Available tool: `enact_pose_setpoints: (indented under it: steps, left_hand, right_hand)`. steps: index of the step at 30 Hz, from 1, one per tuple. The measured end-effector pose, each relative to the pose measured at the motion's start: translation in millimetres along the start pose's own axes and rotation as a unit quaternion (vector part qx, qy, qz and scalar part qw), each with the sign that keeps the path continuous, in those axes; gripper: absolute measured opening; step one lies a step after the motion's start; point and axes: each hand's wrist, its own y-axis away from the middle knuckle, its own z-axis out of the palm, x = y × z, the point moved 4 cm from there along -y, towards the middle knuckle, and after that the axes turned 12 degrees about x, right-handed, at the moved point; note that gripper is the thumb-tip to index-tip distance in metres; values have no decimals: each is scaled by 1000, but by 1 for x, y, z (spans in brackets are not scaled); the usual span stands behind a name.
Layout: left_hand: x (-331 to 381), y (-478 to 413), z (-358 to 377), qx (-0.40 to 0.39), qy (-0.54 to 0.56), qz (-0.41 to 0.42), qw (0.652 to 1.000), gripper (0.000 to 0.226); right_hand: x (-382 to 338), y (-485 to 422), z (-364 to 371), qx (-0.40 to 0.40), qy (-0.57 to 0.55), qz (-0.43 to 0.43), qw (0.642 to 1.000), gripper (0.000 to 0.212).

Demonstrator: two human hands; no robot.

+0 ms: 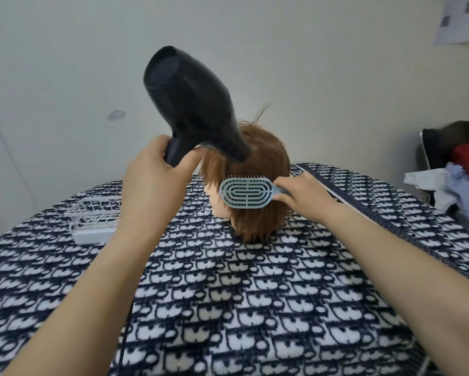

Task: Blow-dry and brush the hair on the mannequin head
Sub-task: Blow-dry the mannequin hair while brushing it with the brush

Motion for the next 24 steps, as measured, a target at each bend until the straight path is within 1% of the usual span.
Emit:
enact_pose_setpoints:
  steps: [1,4,6,8,10,12,13,15,17,20,22,24]
  left_hand:
    - [-1,1,1,-4,10,-8,1000,36]
    - [-2,2,1,21,-37,14,999,37]
    - [-4,3,4,-1,-4,-9,1000,41]
    - [-6,3,4,8,-26,-2,1000,42]
    - [-8,4,4,15,-51,14,999,38]
    - [-11,5,7,-5,-20,-4,1000,34]
    - [-12,6,7,-1,-27,2,1000,34]
    - [-12,6,5,13,-63,23,998,35]
    - [-12,8,6,7,-56,19,998,37]
    - [-11,9,6,15,-79,39,996,39]
    - [-12,10,8,4,-55,28,998,38]
    - [-13,11,8,12,-72,38,997,38]
  right_hand:
    - [1,1,1,2,7,-1,1000,18]
    - [0,1,1,6,16,-3,1000,20]
    - [-2,2,0,2,14,-4,1000,23]
    - [-3,4,0,-11,13,-12,1000,26]
    - [-4,8,3,-33,23,-19,999,22]
    - [-3,15,10,-53,29,-17,998,17]
    - [-3,18,14,-59,25,-9,998,17]
    - [-3,23,21,-63,19,1,998,19]
    - [-4,25,26,-67,23,-3,997,19]
    - [-5,26,30,-68,30,-10,997,17]
    - [-5,27,30,-69,29,-10,997,15]
    - [-6,31,31,-76,28,-13,997,15]
